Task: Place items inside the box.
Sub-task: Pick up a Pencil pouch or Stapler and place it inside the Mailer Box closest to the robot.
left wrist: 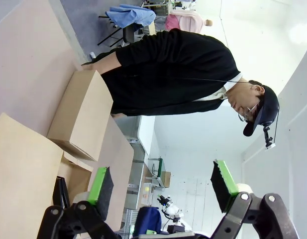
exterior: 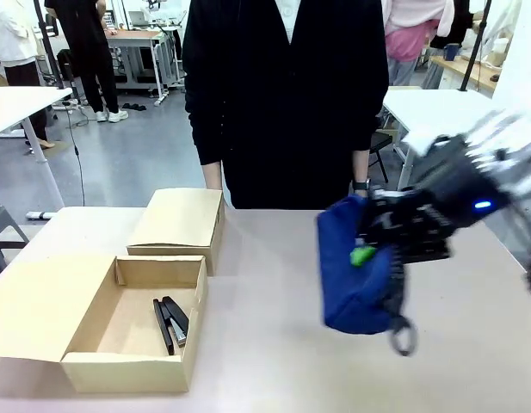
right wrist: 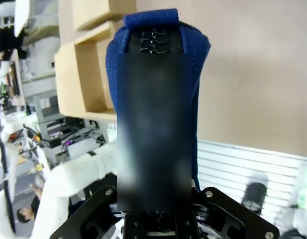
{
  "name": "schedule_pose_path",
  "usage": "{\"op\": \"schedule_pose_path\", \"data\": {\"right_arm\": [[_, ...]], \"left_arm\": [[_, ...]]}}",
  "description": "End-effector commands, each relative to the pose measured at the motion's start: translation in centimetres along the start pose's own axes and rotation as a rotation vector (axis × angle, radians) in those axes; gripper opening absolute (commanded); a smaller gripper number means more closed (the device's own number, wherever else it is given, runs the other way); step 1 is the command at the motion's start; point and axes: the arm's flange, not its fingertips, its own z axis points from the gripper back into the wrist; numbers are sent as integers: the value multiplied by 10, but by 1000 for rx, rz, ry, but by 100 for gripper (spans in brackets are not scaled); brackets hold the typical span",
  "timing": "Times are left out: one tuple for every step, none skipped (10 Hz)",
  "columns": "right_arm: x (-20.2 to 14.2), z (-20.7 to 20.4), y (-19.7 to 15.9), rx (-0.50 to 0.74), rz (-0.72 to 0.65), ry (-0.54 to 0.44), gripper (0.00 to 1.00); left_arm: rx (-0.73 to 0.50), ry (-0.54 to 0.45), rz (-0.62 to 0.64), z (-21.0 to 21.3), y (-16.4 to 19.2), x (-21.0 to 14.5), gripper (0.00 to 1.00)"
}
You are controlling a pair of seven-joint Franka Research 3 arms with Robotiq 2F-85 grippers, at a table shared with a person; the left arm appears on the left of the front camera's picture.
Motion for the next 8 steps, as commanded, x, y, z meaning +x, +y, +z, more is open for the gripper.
{"op": "schedule_pose_path", "data": {"right_arm": [[23,-65,46,46,7,-34,7],[34,-99,79,46,45,-23,7],[39,-124,112,76,91,-15,7],[38,-146,145,86,157,-10,7],[35,-162,173,88,195,-6,7],[36,-181,194,50,179,36,7],[31,-204,209,33,205,90,7],[24,-210,212,14,225,117,7]], "left_arm": [[-21,-1,-14,0,1,-2,100],[-21,-1,-14,0,1,-2,100],[-21,-1,-14,0,1,-2,100],[-21,-1,-14,0,1,-2,100],[-21,-1,-14,0,1,-2,100],[-21,-1,-14,0,1,-2,100],[-21,-1,-14,0,1,-2,100],[-21,-1,-14,0,1,-2,100]]}}
